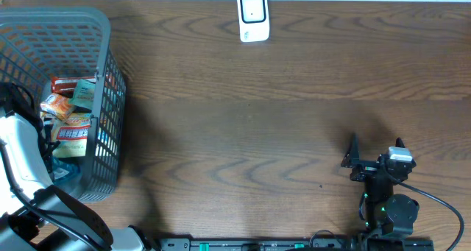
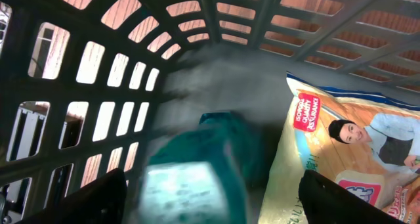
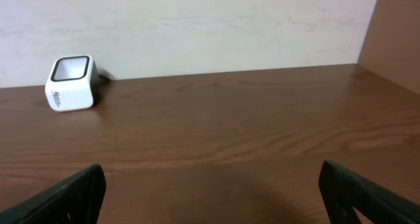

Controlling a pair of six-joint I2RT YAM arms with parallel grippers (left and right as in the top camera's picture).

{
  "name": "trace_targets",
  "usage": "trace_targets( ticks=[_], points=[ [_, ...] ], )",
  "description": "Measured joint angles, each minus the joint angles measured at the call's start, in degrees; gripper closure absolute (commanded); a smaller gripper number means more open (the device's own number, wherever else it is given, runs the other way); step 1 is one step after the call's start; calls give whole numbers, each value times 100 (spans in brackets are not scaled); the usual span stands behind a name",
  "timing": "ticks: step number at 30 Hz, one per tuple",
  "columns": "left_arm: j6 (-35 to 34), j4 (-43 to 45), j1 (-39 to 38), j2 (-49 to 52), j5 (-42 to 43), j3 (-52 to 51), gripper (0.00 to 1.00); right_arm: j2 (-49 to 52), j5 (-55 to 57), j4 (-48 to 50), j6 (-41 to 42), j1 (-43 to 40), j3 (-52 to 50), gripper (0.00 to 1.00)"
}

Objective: Scan the item barcode
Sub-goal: 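Grasp the blue mouthwash bottle by its neck with the left gripper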

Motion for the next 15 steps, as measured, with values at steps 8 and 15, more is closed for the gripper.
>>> trace_targets(
  ticks=[8,15],
  points=[
    [0,39,0,0,0,0,16,0,0,0,0,0,0,1],
    [0,101,0,107,-90,35,20,0,0,0,0,0,0,1]
  ],
)
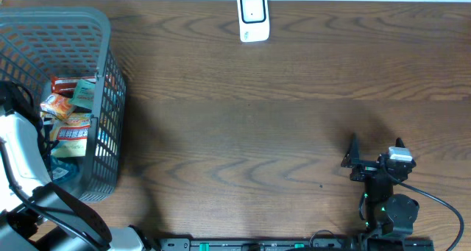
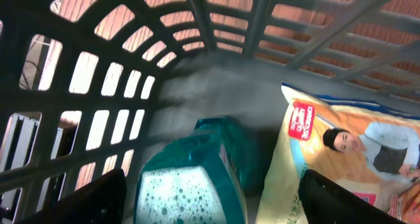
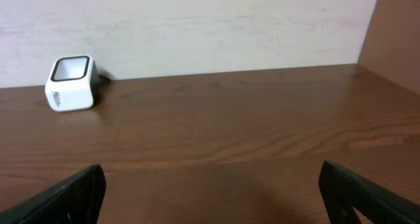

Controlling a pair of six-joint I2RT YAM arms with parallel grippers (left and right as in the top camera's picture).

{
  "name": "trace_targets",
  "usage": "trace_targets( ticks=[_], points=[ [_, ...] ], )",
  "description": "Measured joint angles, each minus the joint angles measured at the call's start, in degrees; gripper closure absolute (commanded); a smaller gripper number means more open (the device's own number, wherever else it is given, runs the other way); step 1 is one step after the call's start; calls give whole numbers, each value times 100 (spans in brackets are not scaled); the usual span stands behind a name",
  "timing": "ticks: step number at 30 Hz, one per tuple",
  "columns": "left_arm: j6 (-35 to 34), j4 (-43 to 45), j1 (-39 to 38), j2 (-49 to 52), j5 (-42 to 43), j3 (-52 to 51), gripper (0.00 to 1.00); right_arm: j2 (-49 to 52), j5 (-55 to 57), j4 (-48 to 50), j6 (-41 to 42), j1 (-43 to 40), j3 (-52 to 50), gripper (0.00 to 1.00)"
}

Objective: Scan the item barcode
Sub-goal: 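Grasp the blue mouthwash bottle by its neck with the left gripper, then lift the bottle out and carry it toward the white scanner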

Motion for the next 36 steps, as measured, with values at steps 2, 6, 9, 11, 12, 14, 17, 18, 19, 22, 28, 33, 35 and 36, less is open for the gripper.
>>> trace_targets(
  ticks=[2,6,9,11,12,14,17,18,19,22,28,33,35,36],
  points=[
    [0,28,0,31,-59,15,28,0,0,0,0,0,0,1],
    [-15,48,0,44,-94,26,34,0,0,0,0,0,0,1],
    [-13,52,0,44,-109,26,49,0,0,0,0,0,0,1],
    [-17,42,0,48,-136,28,57,0,0,0,0,0,0,1],
    [-15,35,0,50,-146,28,60,0,0,0,0,0,0,1],
    [-2,42,0,66,-151,37,68,0,0,0,0,0,0,1],
    [20,42,0,66,-149,44,72,0,0,0,0,0,0,1],
    [39,35,0,66,-144,48,73,0,0,0,0,0,0,1],
    [76,35,0,66,-140,48,74,0,0,0,0,0,0,1],
    [203,15,9,68,-59,83,77,0,0,0,2,0,0,1],
    [372,-85,17,42,551,267,77,0,0,0,2,0,0,1],
    [442,-125,17,-323,1108,415,77,0,0,0,0,0,0,1],
    [444,-118,17,-623,1233,514,77,0,0,0,0,0,0,1],
    [448,-114,15,-820,1296,584,77,0,0,0,0,0,0,1]
  ],
)
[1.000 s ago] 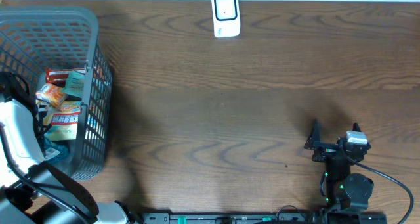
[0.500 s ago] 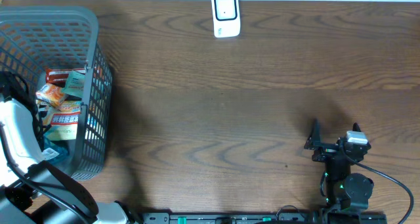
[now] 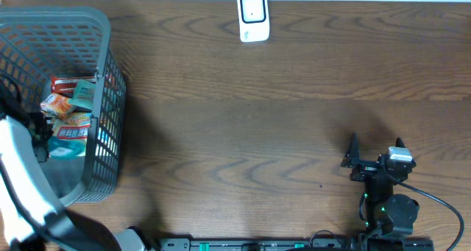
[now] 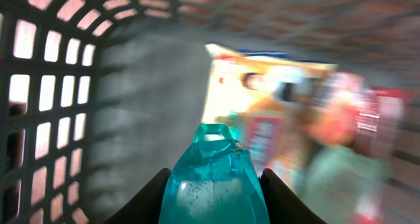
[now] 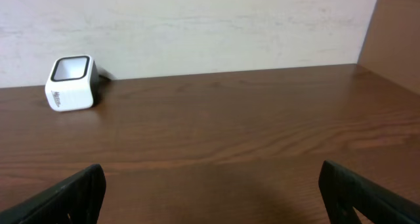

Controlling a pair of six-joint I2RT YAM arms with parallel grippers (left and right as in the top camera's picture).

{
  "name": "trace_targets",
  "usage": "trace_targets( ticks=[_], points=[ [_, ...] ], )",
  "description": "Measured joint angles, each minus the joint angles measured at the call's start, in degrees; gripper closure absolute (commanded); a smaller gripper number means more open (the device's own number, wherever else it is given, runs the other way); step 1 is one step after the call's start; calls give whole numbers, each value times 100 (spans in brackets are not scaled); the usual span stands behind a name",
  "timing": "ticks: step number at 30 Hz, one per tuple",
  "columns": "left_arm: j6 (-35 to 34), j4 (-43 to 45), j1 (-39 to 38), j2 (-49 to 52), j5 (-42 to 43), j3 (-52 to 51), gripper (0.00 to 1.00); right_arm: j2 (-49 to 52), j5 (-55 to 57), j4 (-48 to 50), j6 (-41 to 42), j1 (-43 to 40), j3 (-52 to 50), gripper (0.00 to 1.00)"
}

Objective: Scan the item barcode
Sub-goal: 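Lift the bottle out and carry it toward the white scanner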

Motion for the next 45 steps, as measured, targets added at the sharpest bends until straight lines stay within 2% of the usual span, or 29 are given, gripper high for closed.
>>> trace_targets(
  ticks=[6,7,13,16,18,22,28,34,39,45],
  points=[
    [11,195,-2,-1198,177,319,76,0,0,0,2,0,0,1],
    [9,339,-2,-1639,323,345,76,0,0,0,0,0,0,1],
    [-275,782,2,-2839,1246,380,76,0,0,0,0,2,0,1],
    [-442,883,2,-3106,1648,380,76,0,0,0,0,0,0,1],
    [-597,1038,-35,-3292,2227,389,76,0,0,0,0,2,0,1],
    [-664,1029,-284,-3233,2881,396,76,0,0,0,0,2,0,1],
    [-743,1005,-1217,-2865,3348,396,76,0,0,0,2,2,0,1],
    [-675,1073,-2658,-2411,3427,396,76,0,0,2,0,2,0,1],
    [-490,1104,-3982,-1764,3106,396,76,0,0,2,2,2,0,1],
    [-291,1259,-5447,-870,2295,396,76,0,0,2,2,0,0,1]
  ],
)
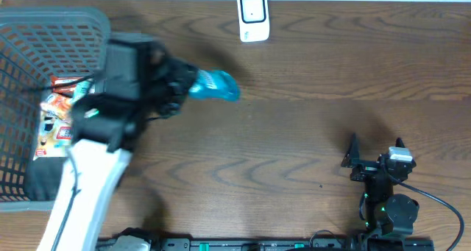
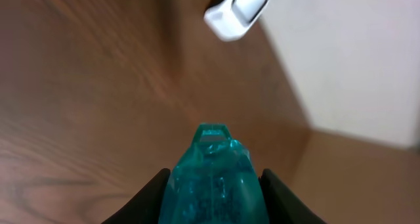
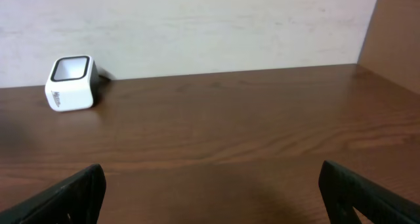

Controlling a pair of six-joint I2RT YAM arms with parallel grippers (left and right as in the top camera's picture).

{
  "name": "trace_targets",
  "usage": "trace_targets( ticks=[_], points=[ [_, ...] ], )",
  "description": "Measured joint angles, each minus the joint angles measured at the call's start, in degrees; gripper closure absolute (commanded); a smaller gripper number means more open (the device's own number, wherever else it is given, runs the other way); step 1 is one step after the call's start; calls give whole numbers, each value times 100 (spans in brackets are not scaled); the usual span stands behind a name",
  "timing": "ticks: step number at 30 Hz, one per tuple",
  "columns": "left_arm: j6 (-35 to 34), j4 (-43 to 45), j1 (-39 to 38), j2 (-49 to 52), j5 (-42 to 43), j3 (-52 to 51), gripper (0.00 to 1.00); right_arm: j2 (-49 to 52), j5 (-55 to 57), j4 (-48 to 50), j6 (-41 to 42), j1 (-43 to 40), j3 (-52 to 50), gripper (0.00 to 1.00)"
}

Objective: Scan the item barcode
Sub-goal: 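Lift the bottle out and carry it toward the white scanner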

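Note:
A teal, translucent pouch (image 1: 215,85) hangs over the table's middle left, and my left gripper (image 1: 182,82) is shut on it. In the left wrist view the pouch (image 2: 213,171) fills the space between the two dark fingers (image 2: 152,199), its tip pointing toward the white barcode scanner (image 2: 237,12). The scanner (image 1: 253,17) stands at the table's far edge, centre. My right gripper (image 1: 375,148) rests at the near right, open and holding nothing. The right wrist view shows its gripper (image 3: 213,184) wide apart, with the scanner (image 3: 69,83) far to the left.
A grey plastic basket (image 1: 51,19) stands at the far left with several snack packets (image 1: 59,118) inside. My left arm (image 1: 96,155) stretches from the near left across the basket's right wall. A wall runs behind the scanner.
My left gripper was inside the basket with the teal pouch; now it holds the pouch outside the basket, over the table and nearer the scanner. The right arm has not moved.
My left gripper was open low in the basket around the teal pouch, and stayed so at the following moment. Then it was shut on the pouch, still inside the basket. Now the pouch is out over the table, pointing toward the scanner.

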Motion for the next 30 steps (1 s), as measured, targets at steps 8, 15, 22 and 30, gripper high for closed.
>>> trace_targets(
  ticks=[8,15,22,30],
  points=[
    [654,629,-1447,1180,-1355,0,72,0,0,-2,-2,2,0,1],
    [1438,1005,-2037,2181,-1989,0,72,0,0,-2,-2,2,0,1],
    [2050,1239,-2168,2802,-2212,0,72,0,0,-2,-2,2,0,1],
    [2579,1309,-2295,2817,-2546,0,72,0,0,-2,-2,2,0,1]
  ],
)
